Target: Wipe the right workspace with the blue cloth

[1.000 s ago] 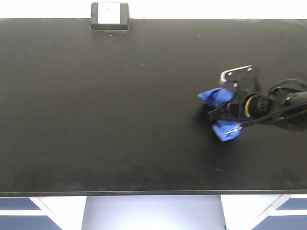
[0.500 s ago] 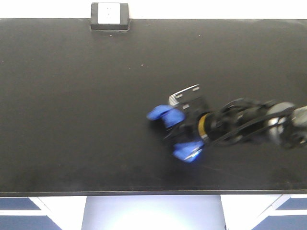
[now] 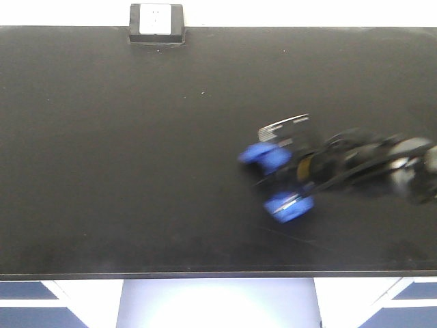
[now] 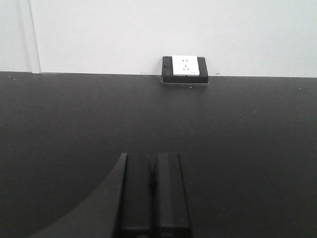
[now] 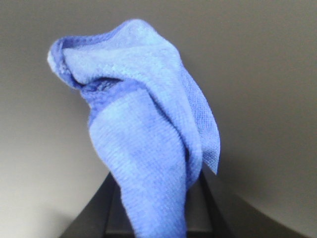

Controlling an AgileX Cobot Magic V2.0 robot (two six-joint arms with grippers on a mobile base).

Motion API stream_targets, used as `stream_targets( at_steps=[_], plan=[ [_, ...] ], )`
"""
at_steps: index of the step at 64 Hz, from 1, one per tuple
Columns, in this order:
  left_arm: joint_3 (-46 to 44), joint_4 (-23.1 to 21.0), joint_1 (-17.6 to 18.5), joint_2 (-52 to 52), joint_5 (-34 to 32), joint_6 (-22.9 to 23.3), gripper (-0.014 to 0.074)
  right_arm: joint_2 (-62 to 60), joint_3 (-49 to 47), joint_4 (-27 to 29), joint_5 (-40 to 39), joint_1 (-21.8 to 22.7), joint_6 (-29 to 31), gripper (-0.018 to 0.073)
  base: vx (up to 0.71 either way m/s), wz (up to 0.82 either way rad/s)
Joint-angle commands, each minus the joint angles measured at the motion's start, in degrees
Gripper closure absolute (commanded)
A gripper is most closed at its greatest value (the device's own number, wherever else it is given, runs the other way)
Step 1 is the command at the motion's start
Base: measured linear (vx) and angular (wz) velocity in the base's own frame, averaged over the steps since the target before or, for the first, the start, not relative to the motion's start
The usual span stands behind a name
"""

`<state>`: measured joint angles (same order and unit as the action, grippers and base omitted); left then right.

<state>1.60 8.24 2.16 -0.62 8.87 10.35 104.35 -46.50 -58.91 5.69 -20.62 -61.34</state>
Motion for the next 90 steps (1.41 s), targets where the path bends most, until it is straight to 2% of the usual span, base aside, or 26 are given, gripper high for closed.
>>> stream_targets(
  at_steps=[1, 10, 15, 20, 25, 32, 46, 53, 60, 71, 81, 90],
  plan=[
    [1.75, 0.05, 0.26, -0.92, -4.76, 0.49, 0.0602, -1.32, -0.24, -0.86, 7.44, 8.56, -0.78, 0.0549, 0.00, 0.00],
    [1.75, 0.05, 0.26, -0.92, -4.76, 0.49, 0.0602, -1.32, -0.24, -0.70, 8.00, 19.47, -2.18, 0.0549, 0.00, 0.00],
    [1.75, 0.05, 0.26, -0.92, -4.76, 0.49, 0.0602, -1.32, -0.24, 0.71, 6.47, 22.43, -2.57, 0.0549, 0.00, 0.00],
    [1.75, 0.05, 0.26, -0.92, -4.76, 0.49, 0.0602, -1.32, -0.12, 3.64, 3.29, 22.97, -2.73, 0.0549, 0.00, 0.00],
    [1.75, 0.05, 0.26, -0.92, -4.76, 0.49, 0.0602, -1.32, -0.12, 5.20, -0.33, 21.47, -2.49, 0.0549, 0.00, 0.00],
    [1.75, 0.05, 0.26, -0.92, -4.76, 0.49, 0.0602, -1.32, -0.12, 5.20, -6.01, 16.89, -2.36, 0.0549, 0.00, 0.00],
    [1.75, 0.05, 0.26, -0.92, -4.76, 0.49, 0.0602, -1.32, -0.12, 5.26, -15.24, 3.20, -2.36, 0.0547, 0.00, 0.00],
    [1.75, 0.05, 0.26, -0.92, -4.76, 0.49, 0.0602, -1.32, -0.12, 5.20, -16.34, -3.45, -2.23, 0.0547, 0.00, 0.00],
    [1.75, 0.05, 0.26, -0.92, -4.76, 0.49, 0.0602, -1.32, -0.12, 5.20, -16.11, -8.15, -1.31, 0.0543, 0.00, 0.00],
    [1.75, 0.05, 0.26, -0.92, -4.76, 0.49, 0.0602, -1.32, -0.12, 5.20, -12.64, -9.12, 0.08, 0.0517, 0.00, 0.00],
    [1.75, 0.05, 0.26, -0.92, -4.76, 0.49, 0.0602, -1.32, -0.19, 5.07, -5.37, -5.77, 3.17, 0.0438, 0.00, 0.00],
    [1.75, 0.05, 0.26, -0.92, -4.76, 0.49, 0.0602, -1.32, -0.19, 2.55, -1.19, -1.67, 7.14, 0.0352, 0.00, 0.00]
  ],
)
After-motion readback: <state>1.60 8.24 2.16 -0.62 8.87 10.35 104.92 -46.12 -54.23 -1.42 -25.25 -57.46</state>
